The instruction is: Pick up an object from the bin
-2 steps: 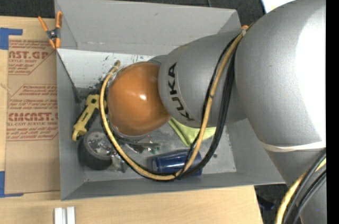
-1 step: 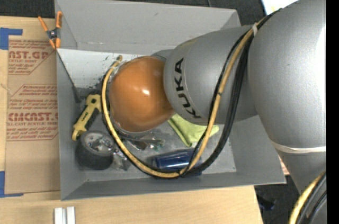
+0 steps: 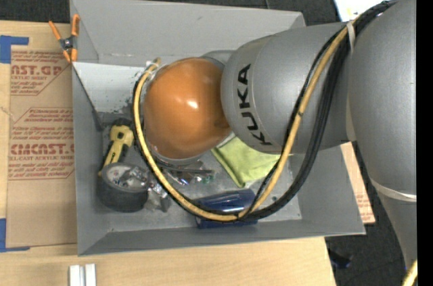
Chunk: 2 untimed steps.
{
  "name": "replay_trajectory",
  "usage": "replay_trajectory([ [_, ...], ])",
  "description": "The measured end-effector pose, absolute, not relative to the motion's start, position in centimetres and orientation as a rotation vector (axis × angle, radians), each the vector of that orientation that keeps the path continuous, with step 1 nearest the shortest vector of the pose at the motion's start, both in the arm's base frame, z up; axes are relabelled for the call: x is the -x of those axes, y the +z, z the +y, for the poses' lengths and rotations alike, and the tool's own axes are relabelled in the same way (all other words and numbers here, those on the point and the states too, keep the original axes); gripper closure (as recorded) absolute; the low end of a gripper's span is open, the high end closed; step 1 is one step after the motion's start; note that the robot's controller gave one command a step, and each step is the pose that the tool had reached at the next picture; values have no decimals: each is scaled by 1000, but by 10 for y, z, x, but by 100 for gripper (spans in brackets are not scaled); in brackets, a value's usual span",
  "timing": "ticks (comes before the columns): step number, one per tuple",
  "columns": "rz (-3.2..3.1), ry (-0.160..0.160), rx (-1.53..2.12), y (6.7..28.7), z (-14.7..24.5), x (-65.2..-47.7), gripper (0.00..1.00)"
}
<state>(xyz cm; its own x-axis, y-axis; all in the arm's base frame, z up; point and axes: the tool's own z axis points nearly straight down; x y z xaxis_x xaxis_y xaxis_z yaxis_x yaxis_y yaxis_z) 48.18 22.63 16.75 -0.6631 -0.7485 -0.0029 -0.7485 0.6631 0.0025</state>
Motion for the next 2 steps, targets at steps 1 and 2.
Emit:
replay_trajectory([
  [1, 2857, 6, 1285, 212, 227, -483, 100],
  [2, 2854, 6, 1284, 227, 228, -484, 100],
])
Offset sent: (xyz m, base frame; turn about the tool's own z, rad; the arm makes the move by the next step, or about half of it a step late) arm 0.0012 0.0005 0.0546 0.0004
